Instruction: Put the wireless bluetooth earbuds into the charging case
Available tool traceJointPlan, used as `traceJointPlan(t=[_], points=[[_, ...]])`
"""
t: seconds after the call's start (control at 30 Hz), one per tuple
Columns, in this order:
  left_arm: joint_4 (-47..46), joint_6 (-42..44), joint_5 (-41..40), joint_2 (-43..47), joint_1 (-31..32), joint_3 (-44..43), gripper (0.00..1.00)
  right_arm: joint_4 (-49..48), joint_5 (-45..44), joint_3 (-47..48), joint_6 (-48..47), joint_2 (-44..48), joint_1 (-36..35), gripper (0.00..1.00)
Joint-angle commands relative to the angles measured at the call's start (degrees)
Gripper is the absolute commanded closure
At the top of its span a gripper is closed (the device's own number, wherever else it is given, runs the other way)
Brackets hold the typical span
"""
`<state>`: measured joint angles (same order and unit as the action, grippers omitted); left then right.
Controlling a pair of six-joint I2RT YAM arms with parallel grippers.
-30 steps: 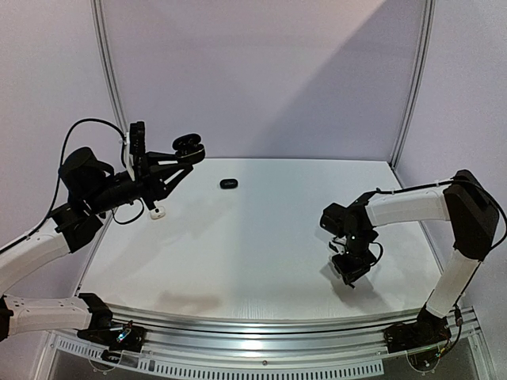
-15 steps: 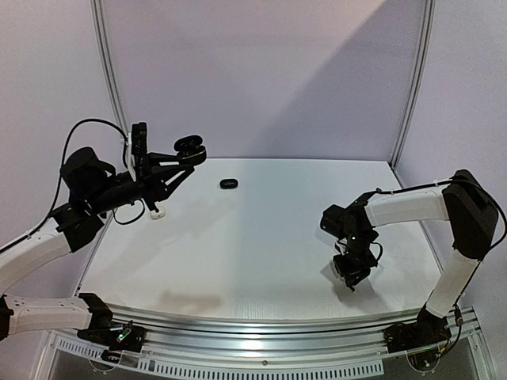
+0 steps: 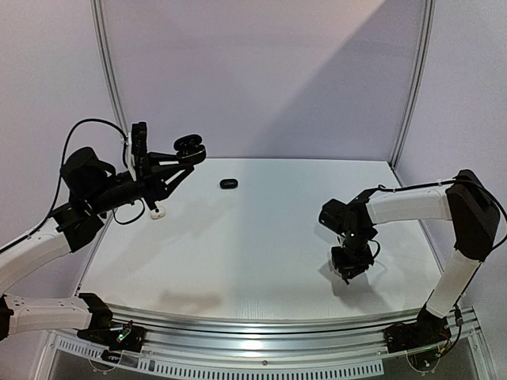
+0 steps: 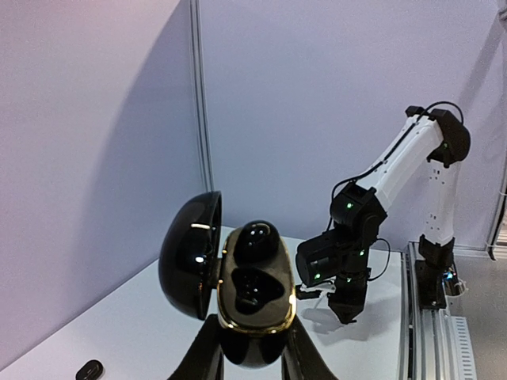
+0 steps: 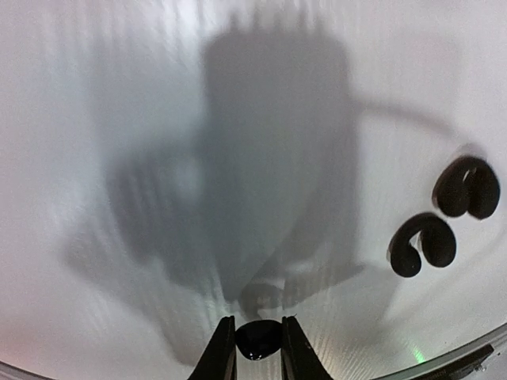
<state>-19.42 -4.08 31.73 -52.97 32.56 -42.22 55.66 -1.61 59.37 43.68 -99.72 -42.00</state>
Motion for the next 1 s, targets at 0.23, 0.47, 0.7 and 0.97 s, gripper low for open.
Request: traceJointPlan(t=[0.23, 0.47, 0.7, 0.97], points=[[-2.1, 0.3, -9.8, 0.5, -0.6, 1.6, 1.0, -5.4, -5.8, 27.8, -5.6, 4.5, -1.9, 1.0], [-6.7, 1.1, -16.6, -1.7, -0.4, 2.6, 1.0, -22.0, -6.5, 46.7, -12.5, 3.0, -8.2, 1.0], [-13.9, 3.3, -18.4, -4.9, 0.1, 2.3, 1.0, -41.6, -5.7, 55.3, -21.1, -1.8, -16.0, 1.0], [-20.1, 7.2, -20.5, -6.5, 2.4, 4.1, 1.0, -51.5, -4.1, 60.1, -30.8, -8.0, -23.2, 1.0]])
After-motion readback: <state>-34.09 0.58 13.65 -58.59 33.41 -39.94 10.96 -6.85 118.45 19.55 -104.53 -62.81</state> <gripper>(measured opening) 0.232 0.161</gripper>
